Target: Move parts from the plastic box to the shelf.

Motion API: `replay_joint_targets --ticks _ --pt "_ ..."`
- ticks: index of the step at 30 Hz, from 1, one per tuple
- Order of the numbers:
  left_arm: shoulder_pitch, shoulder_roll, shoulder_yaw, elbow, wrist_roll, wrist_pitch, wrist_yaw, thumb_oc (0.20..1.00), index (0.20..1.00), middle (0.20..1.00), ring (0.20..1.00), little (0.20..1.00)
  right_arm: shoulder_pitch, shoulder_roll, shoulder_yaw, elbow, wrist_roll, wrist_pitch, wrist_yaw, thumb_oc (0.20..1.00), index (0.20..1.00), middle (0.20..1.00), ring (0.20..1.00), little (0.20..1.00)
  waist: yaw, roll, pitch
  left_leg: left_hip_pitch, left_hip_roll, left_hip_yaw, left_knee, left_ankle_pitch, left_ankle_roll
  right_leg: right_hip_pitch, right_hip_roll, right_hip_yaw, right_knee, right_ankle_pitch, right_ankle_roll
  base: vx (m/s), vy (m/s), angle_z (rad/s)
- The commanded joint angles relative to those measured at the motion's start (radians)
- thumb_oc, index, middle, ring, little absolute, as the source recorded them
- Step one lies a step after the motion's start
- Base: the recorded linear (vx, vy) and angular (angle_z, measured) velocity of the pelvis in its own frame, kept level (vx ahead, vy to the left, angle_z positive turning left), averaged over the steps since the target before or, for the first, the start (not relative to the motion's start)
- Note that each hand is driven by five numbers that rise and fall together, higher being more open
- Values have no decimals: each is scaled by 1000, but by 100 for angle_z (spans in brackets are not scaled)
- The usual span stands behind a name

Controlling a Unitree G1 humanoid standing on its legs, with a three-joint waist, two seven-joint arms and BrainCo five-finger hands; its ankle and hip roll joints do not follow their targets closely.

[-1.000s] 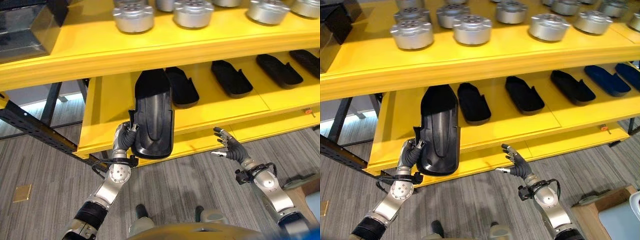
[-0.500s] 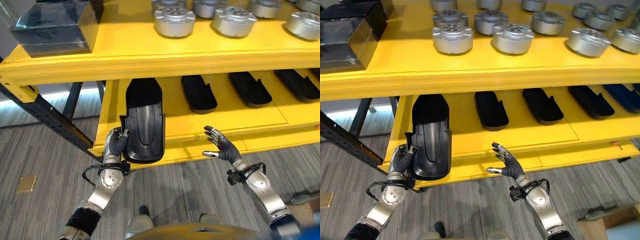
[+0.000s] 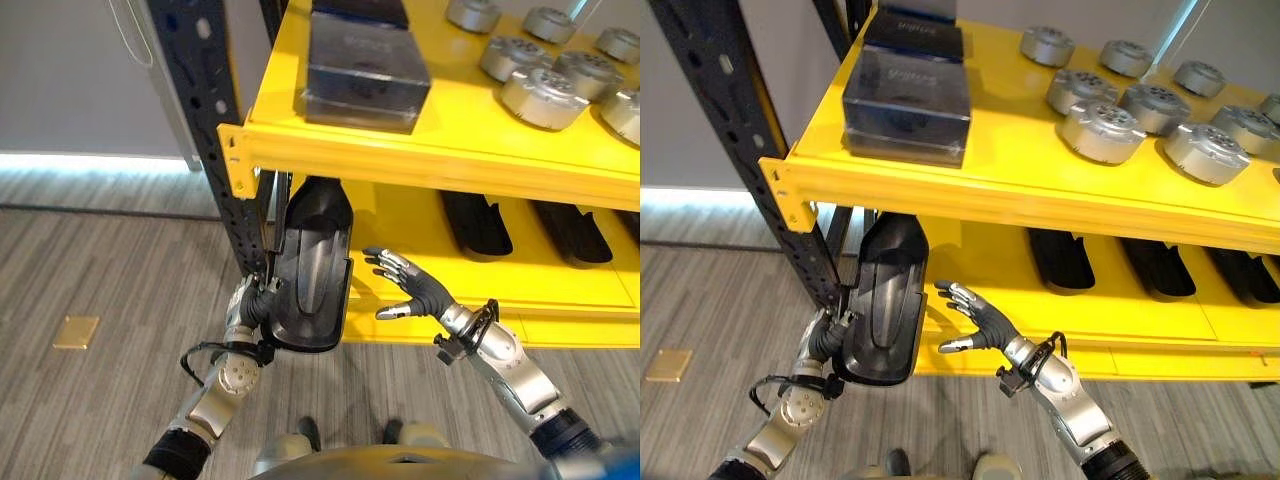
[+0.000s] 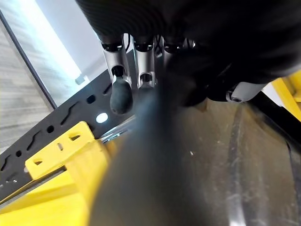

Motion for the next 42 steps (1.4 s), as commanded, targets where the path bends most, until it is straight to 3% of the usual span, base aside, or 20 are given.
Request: replay_joint_targets --ticks 1,7,8,11,20,23,31,33,37,42 --pt "-136 4 70 -57 -33 -55 38 200 200 200 200 200 -36 -23 2 -40 27 -5 11 1000 1000 1000 1000 1000 4 -31 -7 30 157 -9 -57 122 -119 -57 -34 24 -10 13 -10 145 13 -55" --pt "-147 -11 44 -37 -75 -33 42 200 200 200 200 200 -5 -15 -14 -32 1 5 -25 1000 1000 1000 1000 1000 -35 -29 -11 50 162 19 -58 118 -122 -55 -23 52 -20 16 -13 59 -22 -21" --pt "-143 -12 37 -34 -97 -32 38 200 200 200 200 200 -16 -11 -7 -17 1 -7 -21 1000 1000 1000 1000 1000 -30 -35 6 61 169 50 -50 114 -127 -49 -27 28 -21 19 -9 10 -145 -27" --pt "-152 -21 23 -30 -110 -29 53 200 200 200 200 200 -33 -7 5 -8 6 -4 -8 1000 1000 1000 1000 1000 -24 -41 16 58 182 59 -45 120 -133 -52 -17 19 -15 12 -17 -3 -139 -27" --pt "-260 -28 10 44 -129 17 172 200 200 200 200 200 -88 -38 50 6 35 -14 23 1000 1000 1000 1000 1000 -22 -87 48 -51 294 44 69 156 -177 -95 33 43 33 -28 -69 6 -183 -4" --pt "-290 -30 16 89 -137 33 194 200 200 200 200 200 -88 -45 58 5 41 -15 34 1000 1000 1000 1000 1000 -31 -89 47 -65 318 45 91 182 -188 -102 46 46 45 -38 -78 59 -105 -10" --pt "-371 -40 35 253 -89 63 262 200 200 200 200 200 -64 -55 77 6 44 -16 81 1000 1000 1000 1000 1000 -67 -77 46 -86 362 52 140 238 -206 -121 68 60 81 -56 -92 77 -38 -9" --pt "-445 -22 38 353 -42 83 284 200 200 200 200 200 -60 -75 83 9 38 -23 104 1000 1000 1000 1000 1000 -96 -56 51 -115 370 54 172 250 -209 -155 70 75 106 -68 -95 51 76 -11" --pt "-567 31 26 497 8 105 281 200 200 200 200 200 -79 -111 87 17 30 -42 117 1000 1000 1000 1000 1000 -131 -24 78 -148 355 45 209 226 -220 -193 55 95 132 -90 -82 -14 166 -14" --pt "-627 84 20 579 2 128 280 200 200 200 200 200 -113 -137 93 21 37 -37 127 1000 1000 1000 1000 1000 -150 -11 103 -172 344 44 225 219 -220 -220 46 105 146 -97 -82 -38 87 -6"
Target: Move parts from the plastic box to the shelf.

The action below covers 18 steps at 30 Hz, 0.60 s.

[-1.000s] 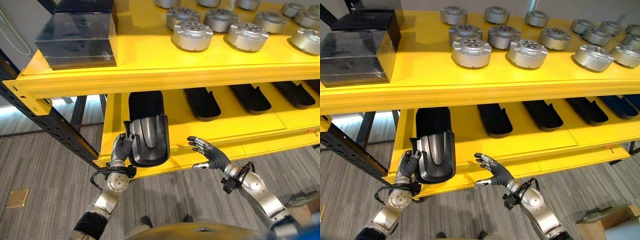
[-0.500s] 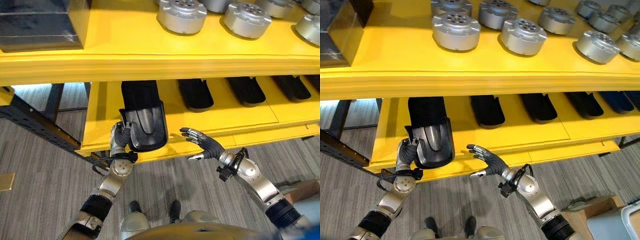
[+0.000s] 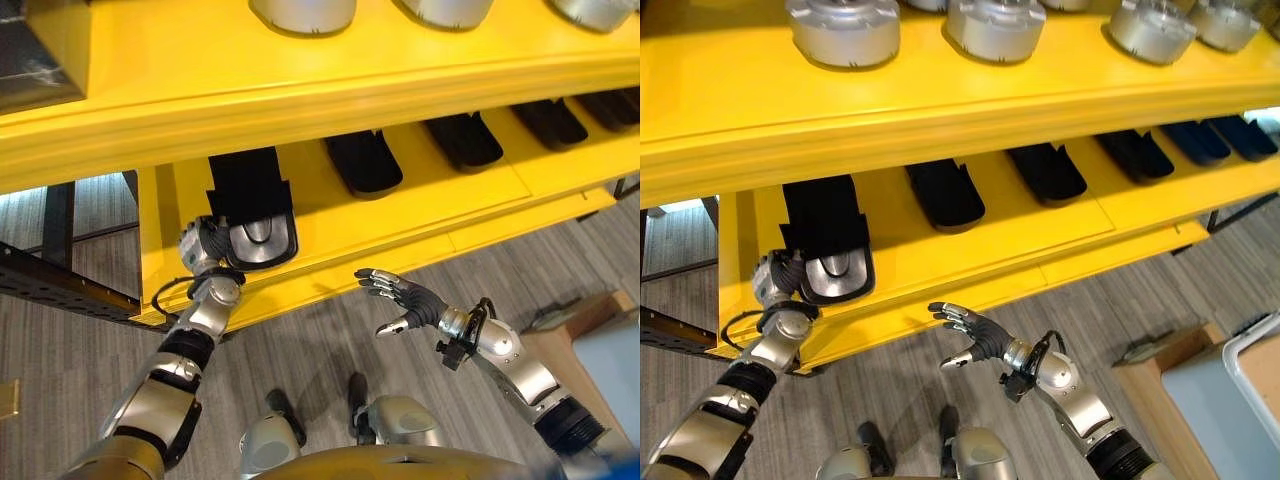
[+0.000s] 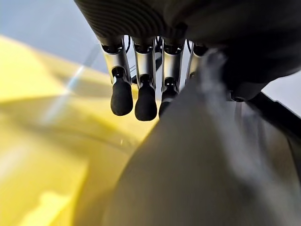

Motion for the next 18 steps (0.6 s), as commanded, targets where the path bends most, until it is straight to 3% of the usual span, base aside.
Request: replay_joint_targets --ticks 1,5,18 --pt "-30 11 5 -5 24 -15 36 200 200 200 200 200 -27 -49 8 -60 38 -59 19 1000 1000 1000 1000 1000 9 39 -37 19 177 -31 -31 261 -127 -48 -44 -22 61 18 100 -80 94 0" --pt "-124 74 -26 84 83 14 30 200 200 200 200 200 -109 -74 22 -60 52 -48 0 1000 1000 1000 1000 1000 -4 43 10 -27 163 -33 -17 243 -127 -106 -53 -16 81 13 100 -119 89 -1" --pt "-235 143 -33 186 -63 81 28 200 200 200 200 200 -226 -103 37 -57 69 -7 -60 1000 1000 1000 1000 1000 -7 40 94 -118 131 -59 23 207 -117 -205 -73 -12 131 8 98 -61 53 3"
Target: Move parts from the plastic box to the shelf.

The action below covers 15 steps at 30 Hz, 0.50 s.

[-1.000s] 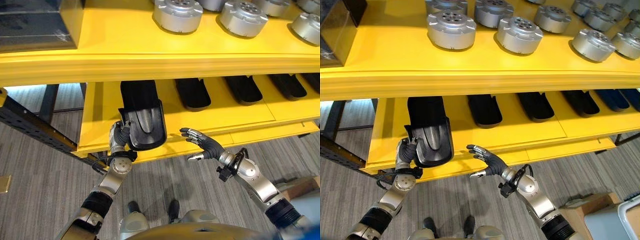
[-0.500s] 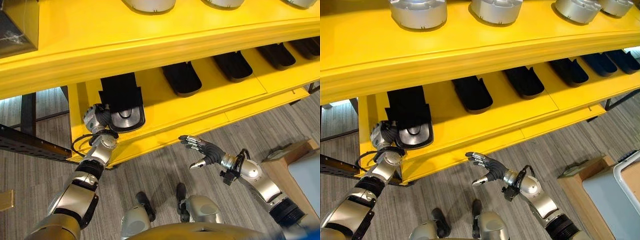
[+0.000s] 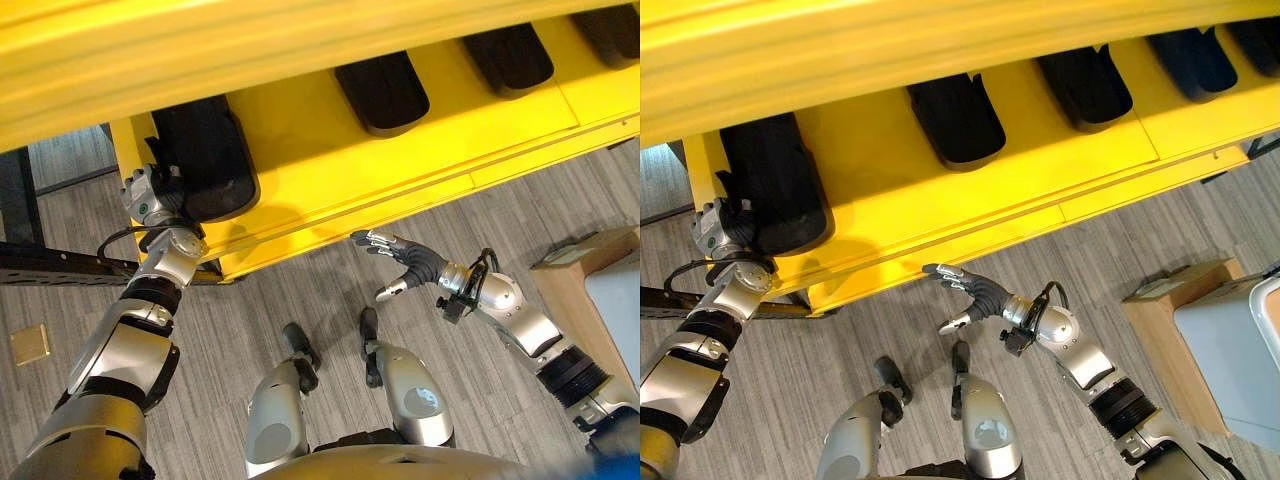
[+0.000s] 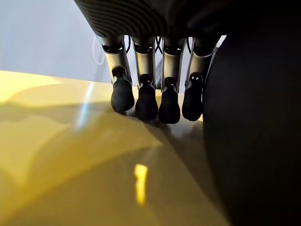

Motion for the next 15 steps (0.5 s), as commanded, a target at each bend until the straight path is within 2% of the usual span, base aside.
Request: replay_joint_targets --ticks 1,6,15 --pt "-12 9 19 41 -48 12 24 200 200 200 200 200 9 -42 13 -54 57 -21 -28 1000 1000 1000 1000 1000 10 7 -72 8 168 -58 22 184 -170 -55 -31 -14 71 -14 73 0 0 0" --pt "-65 16 10 69 -75 3 13 200 200 200 200 200 -39 -44 29 -46 64 -5 -49 1000 1000 1000 1000 1000 15 -9 -48 -17 166 -62 29 165 -167 -86 -35 -14 86 -12 73 0 0 0" --pt "-179 46 -37 74 -71 43 11 200 200 200 200 200 -85 -49 44 -33 100 9 -73 1000 1000 1000 1000 1000 10 -43 -19 -79 179 -68 69 151 -170 -149 -27 -4 127 -16 66 12 -16 2"
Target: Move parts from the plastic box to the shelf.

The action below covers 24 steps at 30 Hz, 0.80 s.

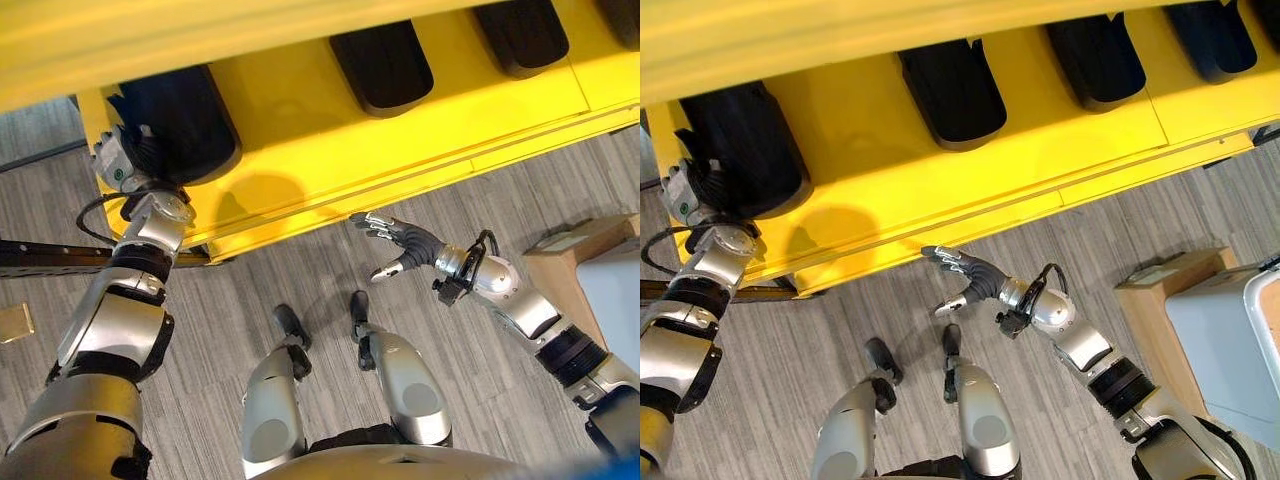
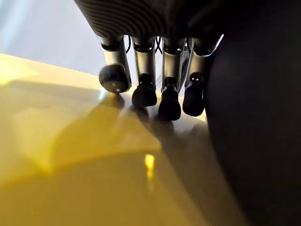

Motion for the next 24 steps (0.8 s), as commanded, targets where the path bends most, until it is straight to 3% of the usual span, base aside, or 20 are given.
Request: replay_joint_targets --ticks 1,12,24 --pt "-29 6 -47 33 -8 14 1 200 200 200 200 200 13 -25 -5 -38 65 -21 -14 1000 1000 1000 1000 1000 6 -8 -52 -39 168 -61 88 122 -168 -94 -40 6 101 -7 82 69 -23 -2" --pt "-130 45 -104 44 78 53 2 200 200 200 200 200 -2 -44 -1 -42 87 -17 -27 1000 1000 1000 1000 1000 -8 -22 -38 -82 182 -58 117 118 -172 -145 -42 11 129 -7 81 26 -4 0" --pt "-112 63 -155 35 173 109 -21 200 200 200 200 200 22 -58 -4 -43 76 -35 -25 1000 1000 1000 1000 1000 -11 0 -33 -76 175 -57 116 127 -171 -143 -46 8 125 -9 80 1 2 -1"
